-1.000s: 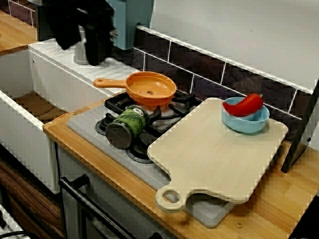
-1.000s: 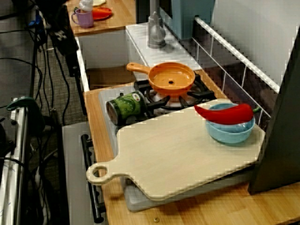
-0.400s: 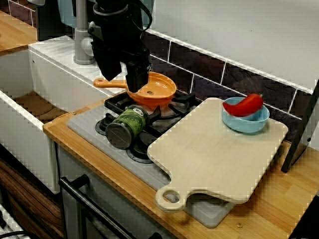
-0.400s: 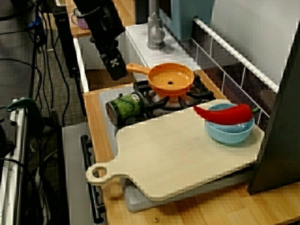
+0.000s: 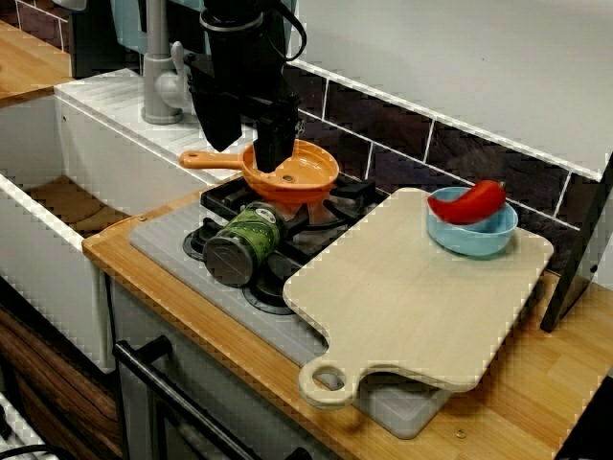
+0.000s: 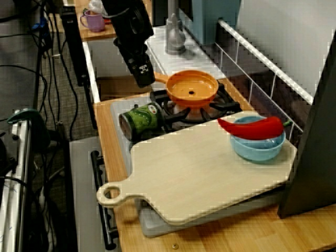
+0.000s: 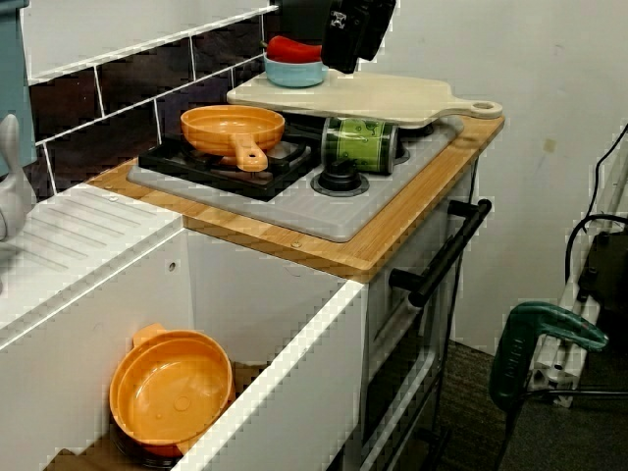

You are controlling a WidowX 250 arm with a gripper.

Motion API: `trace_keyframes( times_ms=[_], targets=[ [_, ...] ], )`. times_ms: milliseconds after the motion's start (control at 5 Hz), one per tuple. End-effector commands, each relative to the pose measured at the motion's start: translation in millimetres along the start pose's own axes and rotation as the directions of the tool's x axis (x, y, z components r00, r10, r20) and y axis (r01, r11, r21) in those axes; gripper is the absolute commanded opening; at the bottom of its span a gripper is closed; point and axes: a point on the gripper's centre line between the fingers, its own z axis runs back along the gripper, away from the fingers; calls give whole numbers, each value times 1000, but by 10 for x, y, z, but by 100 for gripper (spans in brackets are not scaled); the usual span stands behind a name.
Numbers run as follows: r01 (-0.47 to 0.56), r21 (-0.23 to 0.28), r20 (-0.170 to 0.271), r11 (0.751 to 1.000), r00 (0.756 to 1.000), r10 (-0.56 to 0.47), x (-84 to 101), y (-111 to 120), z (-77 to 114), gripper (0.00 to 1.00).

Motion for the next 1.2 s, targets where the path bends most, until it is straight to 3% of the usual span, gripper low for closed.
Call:
trace_keyframes(
  times_ms=[0,600,1000],
  targets=[
    [-2,-5,41,1000,999,2,99,5,111,100],
    [-45,15,54,999,998,44,98,31,-21,100],
    [-40,0,76,999,996,40,-58,-18,-129,100]
  ],
)
